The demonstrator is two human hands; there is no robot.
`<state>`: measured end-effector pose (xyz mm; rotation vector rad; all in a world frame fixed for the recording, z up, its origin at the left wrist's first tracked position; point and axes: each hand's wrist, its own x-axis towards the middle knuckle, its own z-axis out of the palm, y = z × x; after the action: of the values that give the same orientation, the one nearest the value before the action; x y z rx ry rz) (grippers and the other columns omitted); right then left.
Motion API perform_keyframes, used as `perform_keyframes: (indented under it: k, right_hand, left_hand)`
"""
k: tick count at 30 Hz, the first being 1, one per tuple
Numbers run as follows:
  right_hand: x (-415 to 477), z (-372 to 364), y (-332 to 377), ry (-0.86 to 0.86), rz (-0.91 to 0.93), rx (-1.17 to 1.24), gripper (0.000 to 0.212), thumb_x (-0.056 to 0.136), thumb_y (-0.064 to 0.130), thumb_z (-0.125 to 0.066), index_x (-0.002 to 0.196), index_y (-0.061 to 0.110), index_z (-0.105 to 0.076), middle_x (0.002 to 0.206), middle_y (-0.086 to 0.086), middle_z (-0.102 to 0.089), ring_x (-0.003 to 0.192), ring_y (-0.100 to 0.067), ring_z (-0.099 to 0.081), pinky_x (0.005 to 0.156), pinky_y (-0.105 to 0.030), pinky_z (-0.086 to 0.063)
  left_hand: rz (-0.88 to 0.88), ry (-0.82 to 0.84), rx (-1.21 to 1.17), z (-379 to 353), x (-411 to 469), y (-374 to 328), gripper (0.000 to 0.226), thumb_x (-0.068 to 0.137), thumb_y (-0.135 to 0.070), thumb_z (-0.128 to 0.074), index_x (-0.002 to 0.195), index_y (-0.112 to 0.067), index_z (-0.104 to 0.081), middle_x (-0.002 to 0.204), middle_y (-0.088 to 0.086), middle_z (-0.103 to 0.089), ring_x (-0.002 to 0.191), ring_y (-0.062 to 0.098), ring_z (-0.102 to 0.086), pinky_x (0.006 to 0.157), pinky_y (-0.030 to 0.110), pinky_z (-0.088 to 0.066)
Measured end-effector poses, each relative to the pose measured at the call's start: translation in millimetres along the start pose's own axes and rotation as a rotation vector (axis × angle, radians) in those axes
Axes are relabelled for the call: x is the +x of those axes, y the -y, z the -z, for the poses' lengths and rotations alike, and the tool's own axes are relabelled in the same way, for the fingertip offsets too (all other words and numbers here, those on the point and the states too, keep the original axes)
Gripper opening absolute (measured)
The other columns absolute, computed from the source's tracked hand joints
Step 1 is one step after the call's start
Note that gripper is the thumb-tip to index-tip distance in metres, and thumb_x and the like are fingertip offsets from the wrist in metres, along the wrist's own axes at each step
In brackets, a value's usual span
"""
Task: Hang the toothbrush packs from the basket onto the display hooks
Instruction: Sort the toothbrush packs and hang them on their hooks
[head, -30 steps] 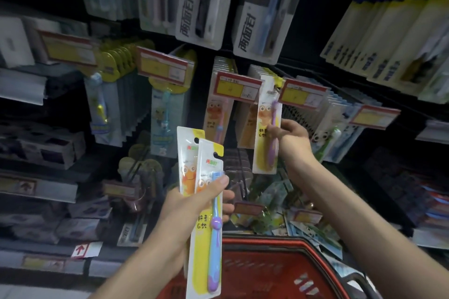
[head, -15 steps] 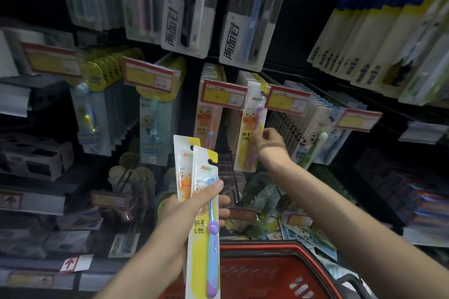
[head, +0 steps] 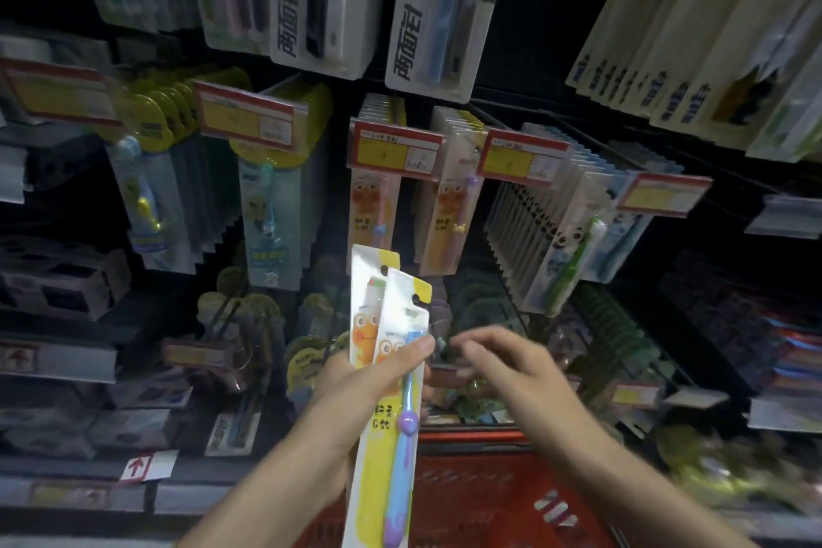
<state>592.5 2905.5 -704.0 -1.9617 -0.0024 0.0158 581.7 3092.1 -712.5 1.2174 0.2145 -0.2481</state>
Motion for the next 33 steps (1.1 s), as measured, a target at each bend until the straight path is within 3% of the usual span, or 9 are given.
perform_keyframes:
  k: [5, 9, 13, 20, 24, 26, 28, 31, 33]
  right_hand:
    - [-37, -9, -22, 0.119, -0.138, 0.331, 0.035, 0.085, 0.046, -0.077, 0.104, 0.017, -0.078, 0.101, -0.014, -0.078, 0.089, -0.025, -0.075, 0.083, -0.038, -0.059]
    - [-37, -11, -26, 0.116, -0.100, 0.344, 0.039, 0.074, 0.027, -0.089, 0.108, 0.014, -0.074, 0.095, -0.011, -0.078, 0.085, -0.020, -0.075, 0.073, -0.030, -0.060]
    - [-33, -13, -31, 0.090, -0.189, 0.448, 0.037, 0.080, 0.009, -0.086, 0.110, 0.001, -0.067, 0.102, -0.030, -0.071, 0.085, -0.030, -0.076, 0.075, -0.035, -0.064]
    - [-23, -11, -32, 0.071, -0.183, 0.609, 0.030, 0.083, 0.011, -0.081, 0.104, 0.004, -0.061, 0.091, -0.021, -0.074, 0.072, -0.023, -0.072, 0.063, -0.027, -0.056]
    - [-13, 2, -22, -0.016, -0.085, 0.417, 0.019, 0.096, 0.013, -0.070, 0.113, 0.007, -0.064, 0.102, -0.007, -0.080, 0.093, -0.022, -0.077, 0.079, -0.031, -0.059]
    - [-3, 9, -14, -0.078, 0.017, 0.278, 0.011, 0.100, 0.016, -0.066, 0.110, 0.012, -0.067, 0.100, -0.002, -0.080, 0.094, -0.015, -0.076, 0.077, -0.023, -0.057]
    - [10, 13, -7, -0.109, 0.105, 0.166, 0.006, 0.102, 0.017, -0.064, 0.106, 0.015, -0.068, 0.099, -0.001, -0.078, 0.092, -0.014, -0.074, 0.074, -0.025, -0.056]
    - [29, 13, 3, -0.141, 0.156, 0.066, 0.006, 0.103, 0.020, -0.064, 0.105, 0.018, -0.069, 0.098, -0.005, -0.077, 0.095, -0.028, -0.073, 0.082, -0.047, -0.059]
    - [42, 16, 13, -0.158, 0.159, 0.041, 0.007, 0.102, 0.021, -0.064, 0.107, 0.020, -0.069, 0.098, -0.005, -0.078, 0.095, -0.027, -0.073, 0.084, -0.046, -0.060]
  left_hand:
    - [0.010, 0.027, 0.027, -13, 0, 16, 0.031, 0.077, -0.023, -0.086, 0.103, -0.008, -0.080, 0.095, 0.016, -0.081, 0.078, 0.027, -0.077, 0.065, 0.032, -0.062]
    - [0.008, 0.009, 0.056, -21, 0, 27, 0.035, 0.072, -0.030, -0.086, 0.101, -0.009, -0.081, 0.097, 0.019, -0.080, 0.081, 0.033, -0.077, 0.071, 0.039, -0.061]
    - [-0.010, 0.001, 0.066, -29, 1, 32, 0.023, 0.080, -0.024, -0.084, 0.097, -0.008, -0.082, 0.093, 0.024, -0.078, 0.072, 0.035, -0.074, 0.073, 0.047, -0.063]
    - [-0.041, -0.003, 0.088, -28, 7, 21, 0.041, 0.084, -0.033, -0.083, 0.107, 0.000, -0.076, 0.096, 0.025, -0.078, 0.084, 0.042, -0.077, 0.085, 0.063, -0.061]
    - [-0.074, -0.110, 0.039, -20, 14, 9, 0.029, 0.096, -0.027, -0.072, 0.103, 0.001, -0.072, 0.080, 0.020, -0.070, 0.068, 0.032, -0.073, 0.070, 0.046, -0.066]
    - [-0.082, -0.148, 0.012, -17, 15, 3, 0.029, 0.099, -0.021, -0.066, 0.108, 0.007, -0.068, 0.079, 0.021, -0.066, 0.061, 0.026, -0.069, 0.059, 0.038, -0.065]
    - [-0.082, -0.152, -0.008, -14, 15, 0, 0.028, 0.099, -0.019, -0.064, 0.109, 0.008, -0.066, 0.081, 0.021, -0.066, 0.062, 0.026, -0.069, 0.059, 0.038, -0.065]
    - [-0.087, -0.133, 0.001, -13, 12, -1, 0.027, 0.098, -0.019, -0.066, 0.108, 0.006, -0.068, 0.080, 0.021, -0.068, 0.066, 0.030, -0.070, 0.064, 0.041, -0.065]
    - [-0.088, -0.110, -0.017, -13, 10, -1, 0.026, 0.097, -0.018, -0.067, 0.108, 0.006, -0.067, 0.076, 0.019, -0.067, 0.068, 0.032, -0.069, 0.072, 0.048, -0.064]
